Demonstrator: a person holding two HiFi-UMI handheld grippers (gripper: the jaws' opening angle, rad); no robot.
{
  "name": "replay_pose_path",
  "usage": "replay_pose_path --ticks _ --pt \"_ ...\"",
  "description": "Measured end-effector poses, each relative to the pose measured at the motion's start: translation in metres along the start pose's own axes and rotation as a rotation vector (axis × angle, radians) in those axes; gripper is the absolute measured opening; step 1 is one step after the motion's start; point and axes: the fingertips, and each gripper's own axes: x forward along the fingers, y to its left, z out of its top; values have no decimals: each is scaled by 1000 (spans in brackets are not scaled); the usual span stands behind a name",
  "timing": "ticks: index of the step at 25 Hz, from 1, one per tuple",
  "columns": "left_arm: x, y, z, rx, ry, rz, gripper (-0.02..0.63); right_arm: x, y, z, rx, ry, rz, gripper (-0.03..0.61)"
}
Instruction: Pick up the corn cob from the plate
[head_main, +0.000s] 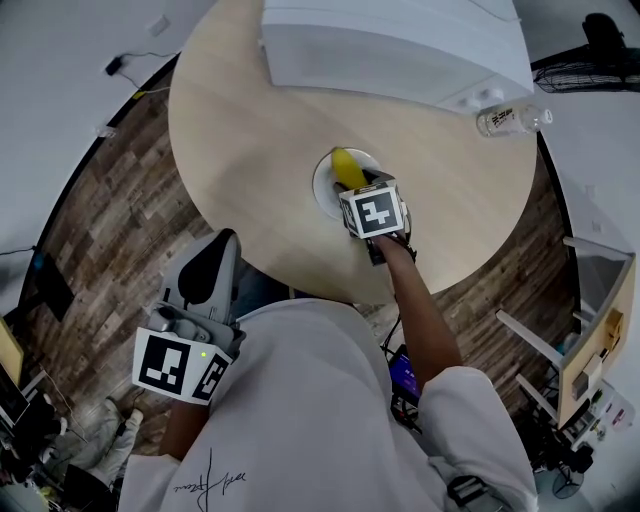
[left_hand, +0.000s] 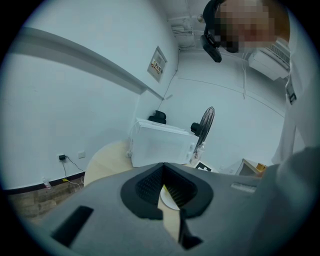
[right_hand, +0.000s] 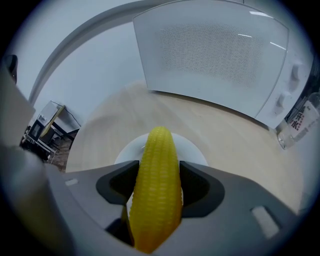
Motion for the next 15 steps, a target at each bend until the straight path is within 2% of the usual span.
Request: replay_pose_path --ticks 15 --pt "-4 -14 3 15 -15 -4 -9 -6 0 -3 16 1 26 267"
